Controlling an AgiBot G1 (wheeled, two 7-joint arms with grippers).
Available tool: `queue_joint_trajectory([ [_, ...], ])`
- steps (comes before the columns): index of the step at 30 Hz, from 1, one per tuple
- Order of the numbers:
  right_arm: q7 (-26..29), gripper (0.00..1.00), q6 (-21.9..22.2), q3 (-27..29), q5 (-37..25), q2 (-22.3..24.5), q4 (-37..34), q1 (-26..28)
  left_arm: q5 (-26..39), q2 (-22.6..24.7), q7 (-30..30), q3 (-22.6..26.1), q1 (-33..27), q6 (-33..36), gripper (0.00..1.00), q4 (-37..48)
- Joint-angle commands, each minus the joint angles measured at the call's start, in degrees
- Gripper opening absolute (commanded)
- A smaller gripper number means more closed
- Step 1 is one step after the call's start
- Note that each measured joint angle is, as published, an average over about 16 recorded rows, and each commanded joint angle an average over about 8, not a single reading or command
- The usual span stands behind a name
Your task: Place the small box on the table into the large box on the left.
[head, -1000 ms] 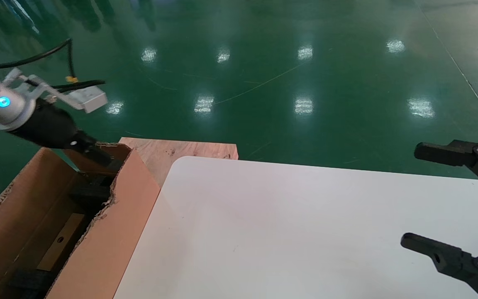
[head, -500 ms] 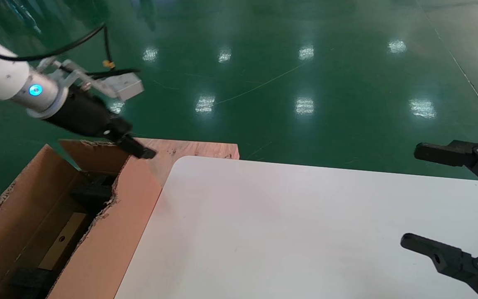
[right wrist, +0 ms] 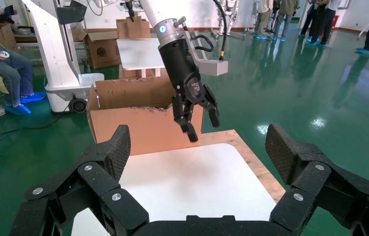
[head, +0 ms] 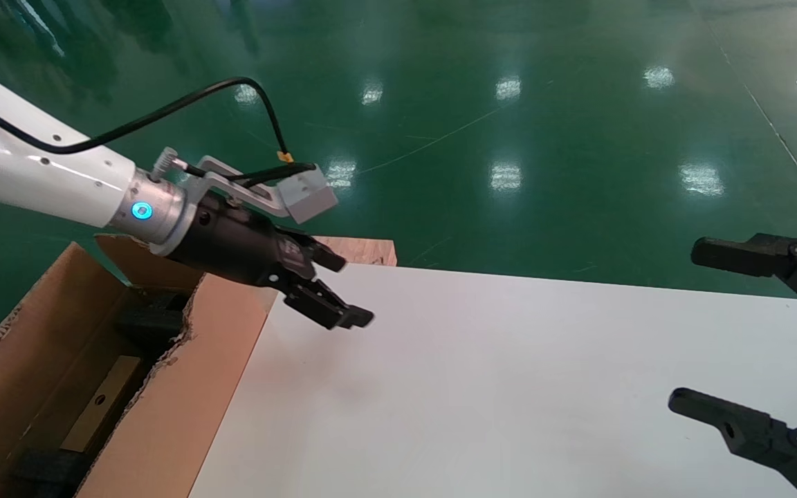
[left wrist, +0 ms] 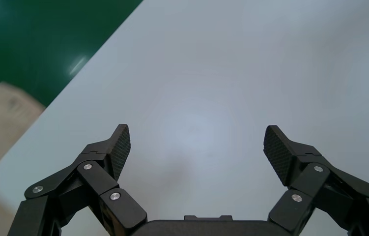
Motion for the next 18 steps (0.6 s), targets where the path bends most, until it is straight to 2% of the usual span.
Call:
queue_joint_trajectory([
  [1,0.0,1.0,0.0,0.0,0.0,0.0,0.0,0.0,-0.97,-0.13,1.36,-3.22,2.34,0.65,1.0,-0.79],
  [18,0.0,1.0,0.0,0.0,0.0,0.0,0.0,0.0,-9.25,-1.23,12.97,-30.71,22.27,6.17,1.0,-7.52],
])
